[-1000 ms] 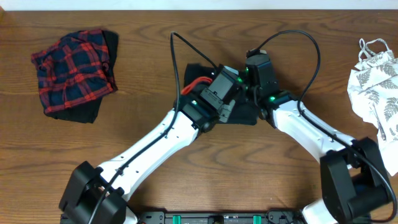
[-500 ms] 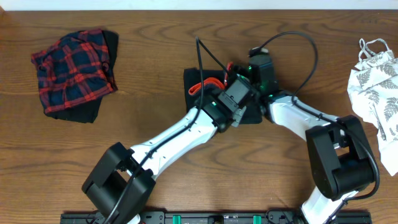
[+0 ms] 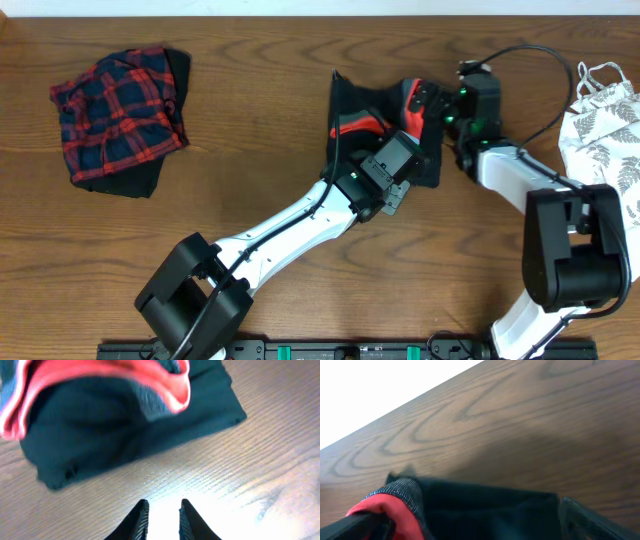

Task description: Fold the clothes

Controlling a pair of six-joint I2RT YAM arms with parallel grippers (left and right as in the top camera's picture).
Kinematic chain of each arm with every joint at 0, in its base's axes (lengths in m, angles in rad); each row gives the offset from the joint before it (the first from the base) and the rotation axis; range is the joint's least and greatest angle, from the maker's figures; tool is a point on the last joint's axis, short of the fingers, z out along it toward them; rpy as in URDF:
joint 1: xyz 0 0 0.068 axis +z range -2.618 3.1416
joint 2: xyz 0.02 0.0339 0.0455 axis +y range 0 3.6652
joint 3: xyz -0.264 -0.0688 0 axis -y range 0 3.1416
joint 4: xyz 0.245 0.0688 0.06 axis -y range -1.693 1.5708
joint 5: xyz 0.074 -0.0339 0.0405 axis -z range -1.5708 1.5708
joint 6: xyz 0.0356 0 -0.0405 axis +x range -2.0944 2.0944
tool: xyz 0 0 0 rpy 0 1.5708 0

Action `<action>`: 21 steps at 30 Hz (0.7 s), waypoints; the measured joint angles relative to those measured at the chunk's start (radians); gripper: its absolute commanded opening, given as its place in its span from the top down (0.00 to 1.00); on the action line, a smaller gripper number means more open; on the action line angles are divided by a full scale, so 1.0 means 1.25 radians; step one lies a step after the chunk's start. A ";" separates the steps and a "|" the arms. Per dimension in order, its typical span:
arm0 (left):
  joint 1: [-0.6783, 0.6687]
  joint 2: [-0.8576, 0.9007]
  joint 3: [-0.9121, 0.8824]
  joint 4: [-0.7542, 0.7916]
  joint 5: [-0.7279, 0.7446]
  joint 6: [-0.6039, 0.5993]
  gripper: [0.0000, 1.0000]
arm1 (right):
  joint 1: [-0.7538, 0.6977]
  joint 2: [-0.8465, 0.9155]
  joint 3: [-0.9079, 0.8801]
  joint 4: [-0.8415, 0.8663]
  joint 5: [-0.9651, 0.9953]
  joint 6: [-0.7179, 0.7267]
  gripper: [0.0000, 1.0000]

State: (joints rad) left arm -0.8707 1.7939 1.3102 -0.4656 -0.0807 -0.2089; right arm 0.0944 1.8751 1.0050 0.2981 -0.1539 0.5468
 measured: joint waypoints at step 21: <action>0.012 0.000 0.000 -0.020 -0.063 0.015 0.77 | -0.020 -0.009 0.001 -0.182 -0.103 -0.134 0.01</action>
State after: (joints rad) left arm -0.8562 1.7939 1.3102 -0.4908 -0.1593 -0.1898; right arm 0.0692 1.8641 1.0061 0.0708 -0.2832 0.3794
